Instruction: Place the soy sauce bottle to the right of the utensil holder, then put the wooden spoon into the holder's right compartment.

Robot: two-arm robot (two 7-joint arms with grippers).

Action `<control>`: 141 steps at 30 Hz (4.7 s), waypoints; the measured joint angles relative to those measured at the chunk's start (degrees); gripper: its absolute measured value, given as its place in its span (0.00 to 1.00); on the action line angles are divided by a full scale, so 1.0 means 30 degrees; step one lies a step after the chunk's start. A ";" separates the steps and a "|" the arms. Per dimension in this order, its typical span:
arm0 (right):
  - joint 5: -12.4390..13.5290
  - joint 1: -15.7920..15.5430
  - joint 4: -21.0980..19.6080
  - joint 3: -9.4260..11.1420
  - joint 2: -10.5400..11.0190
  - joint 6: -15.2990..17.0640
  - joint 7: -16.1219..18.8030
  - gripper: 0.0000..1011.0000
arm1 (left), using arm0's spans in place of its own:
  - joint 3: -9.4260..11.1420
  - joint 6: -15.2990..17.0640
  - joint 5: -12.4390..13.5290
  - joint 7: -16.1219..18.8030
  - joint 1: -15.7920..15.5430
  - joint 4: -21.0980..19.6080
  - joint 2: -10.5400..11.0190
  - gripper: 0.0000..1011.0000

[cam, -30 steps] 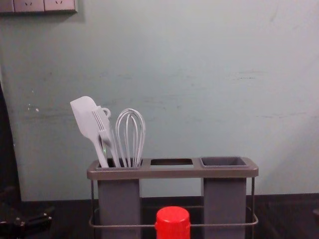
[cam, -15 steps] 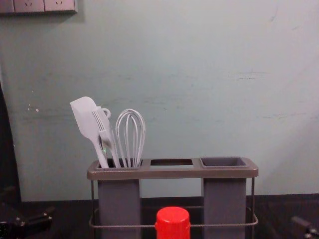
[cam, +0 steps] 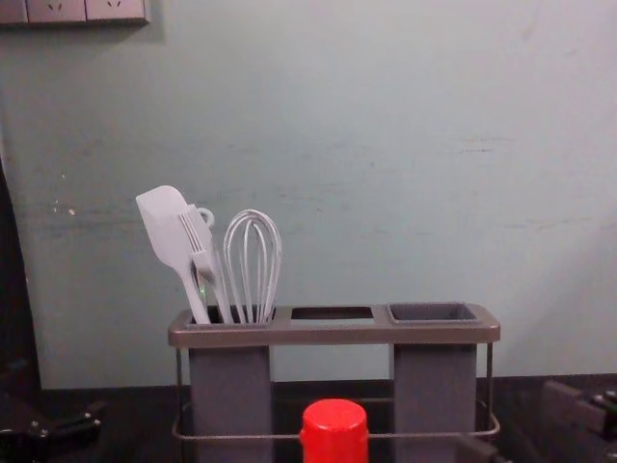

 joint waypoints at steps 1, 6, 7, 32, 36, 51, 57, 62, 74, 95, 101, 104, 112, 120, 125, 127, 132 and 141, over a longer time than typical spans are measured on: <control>0.0132 -0.0044 -0.0130 -0.0033 -0.0031 0.0129 0.0246 0.99 | 0.0001 0.0000 0.0000 0.0000 0.0000 0.0000 0.0000 0.99; 0.0261 -0.0091 -0.0466 -0.0261 -0.0180 0.0535 0.0865 0.99 | 0.0000 -0.0001 0.0000 0.0000 0.0000 0.0000 0.0000 0.99; 0.0240 -0.0088 -0.0551 -0.0357 -0.0237 0.0682 0.1057 0.99 | 0.0001 -0.0001 0.0000 -0.0001 0.0000 0.0000 0.0000 0.99; -0.0880 0.1259 -0.0341 -0.1333 -0.2283 0.2688 0.2825 0.99 | 0.0000 0.0000 0.0000 0.0000 0.0000 0.0000 0.0001 0.99; -0.0899 0.1701 -0.0036 -0.1366 -0.2721 0.3040 0.3237 0.99 | 0.0000 0.0000 -0.0001 0.0000 0.0000 0.0000 0.0000 0.99; -0.1102 0.1958 0.0741 -0.1125 -0.3756 0.3223 0.3999 0.88 | -0.0001 0.0000 0.0000 0.0000 0.0001 0.0000 0.0000 0.99; -0.1407 0.1986 0.0858 -0.1068 -0.4000 0.3452 0.4087 0.73 | 0.0000 -0.0001 0.0000 0.0000 0.0000 0.0000 0.0000 0.99; -0.1606 0.1951 0.0832 -0.0977 -0.4101 0.3597 0.4088 0.56 | 0.0001 0.0000 -0.0001 0.0000 0.0000 0.0000 -0.0001 0.99; -0.1433 0.1636 0.0747 -0.0670 -0.4177 0.3529 0.4253 0.38 | 0.0001 0.0000 -0.0001 0.0000 0.0000 0.0000 0.0001 0.99; -0.0634 -0.0221 -0.2178 0.2100 -0.3062 0.2567 0.3587 0.38 | -0.0001 -0.0001 0.0000 0.0000 -0.0001 0.0000 0.0001 0.99; -0.0435 -0.0936 -0.2266 0.3178 -0.2970 0.2197 0.3244 0.38 | 0.0000 0.0000 0.0000 0.0000 0.0000 -0.0001 0.0000 0.99; -0.0238 -0.1221 -0.2191 0.3743 -0.2974 0.2089 0.3168 0.38 | 0.0001 0.0000 0.0000 0.0001 0.0001 0.0000 0.0001 0.99; -0.0207 -0.1776 -0.2105 0.5072 -0.3040 0.1815 0.2751 0.38 | 0.0000 -0.0001 -0.0001 0.0001 0.0000 0.0000 -0.0001 0.99; -0.0557 -0.1692 -0.1695 0.5781 -0.3154 0.1950 0.2649 0.38 | 0.0001 0.0000 0.0000 0.0001 0.0000 0.0000 0.0000 0.99; -0.1115 -0.1189 -0.1386 0.5822 -0.3179 0.2352 0.2570 0.38 | 0.0001 0.0000 0.0000 0.0000 0.0000 0.0000 0.0000 0.99; -0.1347 -0.0864 -0.1203 0.5817 -0.3208 0.2518 0.2528 0.38 | 0.0001 0.0000 0.0000 0.0000 0.0001 -0.0001 0.0000 0.99; -0.1659 -0.0088 -0.0518 0.5767 -0.3313 0.2848 0.2525 0.38 | 0.0001 0.0000 -0.0001 0.0000 0.0000 0.0000 0.0000 0.99; -0.1832 0.1719 0.1218 0.5406 -0.3572 0.3332 0.2821 0.38 | 0.0001 0.0000 0.0000 0.0000 0.0001 0.0000 0.0000 0.99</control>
